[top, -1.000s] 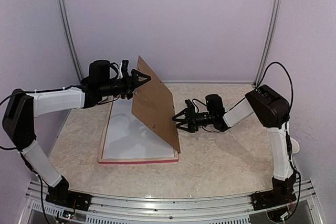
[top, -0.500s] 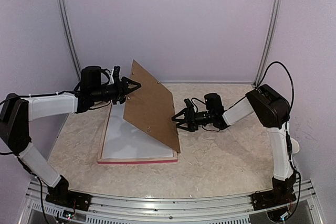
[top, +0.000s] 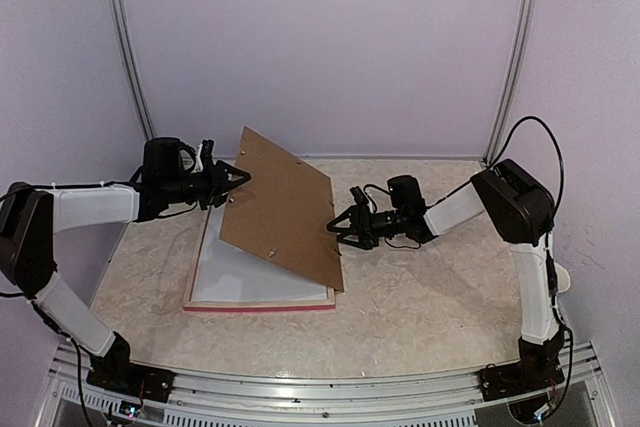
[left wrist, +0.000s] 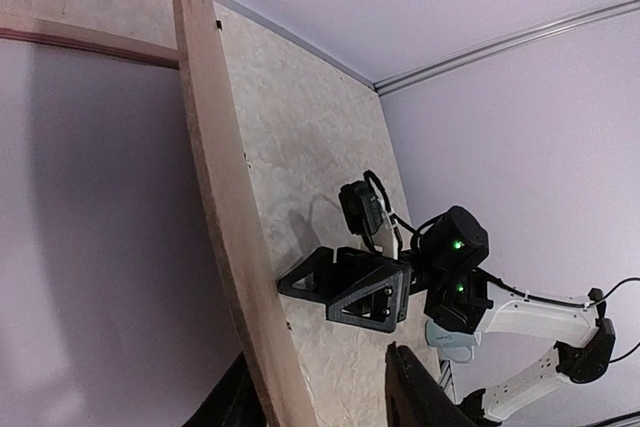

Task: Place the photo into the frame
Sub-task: Pass from the left arm to the right

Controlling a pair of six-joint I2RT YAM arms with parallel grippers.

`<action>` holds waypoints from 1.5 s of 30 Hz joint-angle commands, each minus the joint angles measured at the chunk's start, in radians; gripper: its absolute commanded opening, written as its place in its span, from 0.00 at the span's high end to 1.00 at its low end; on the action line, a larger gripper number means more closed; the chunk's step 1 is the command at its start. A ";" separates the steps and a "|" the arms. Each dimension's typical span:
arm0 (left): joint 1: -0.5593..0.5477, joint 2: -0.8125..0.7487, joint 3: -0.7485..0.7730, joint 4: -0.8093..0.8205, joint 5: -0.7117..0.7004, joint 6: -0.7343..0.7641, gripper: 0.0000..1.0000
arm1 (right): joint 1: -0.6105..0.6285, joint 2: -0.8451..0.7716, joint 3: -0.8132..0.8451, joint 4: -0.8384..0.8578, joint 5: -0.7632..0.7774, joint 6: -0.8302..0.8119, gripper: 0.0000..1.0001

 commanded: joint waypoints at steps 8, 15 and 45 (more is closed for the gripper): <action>0.038 0.033 -0.016 0.007 0.038 0.017 0.82 | 0.006 0.004 -0.005 -0.133 0.069 -0.067 0.22; 0.046 0.046 -0.031 -0.023 0.013 0.020 0.96 | 0.006 -0.010 0.011 -0.194 0.085 -0.107 0.21; 0.100 0.091 -0.217 -0.076 -0.160 0.117 1.00 | -0.103 -0.094 0.055 -0.378 0.043 -0.169 0.18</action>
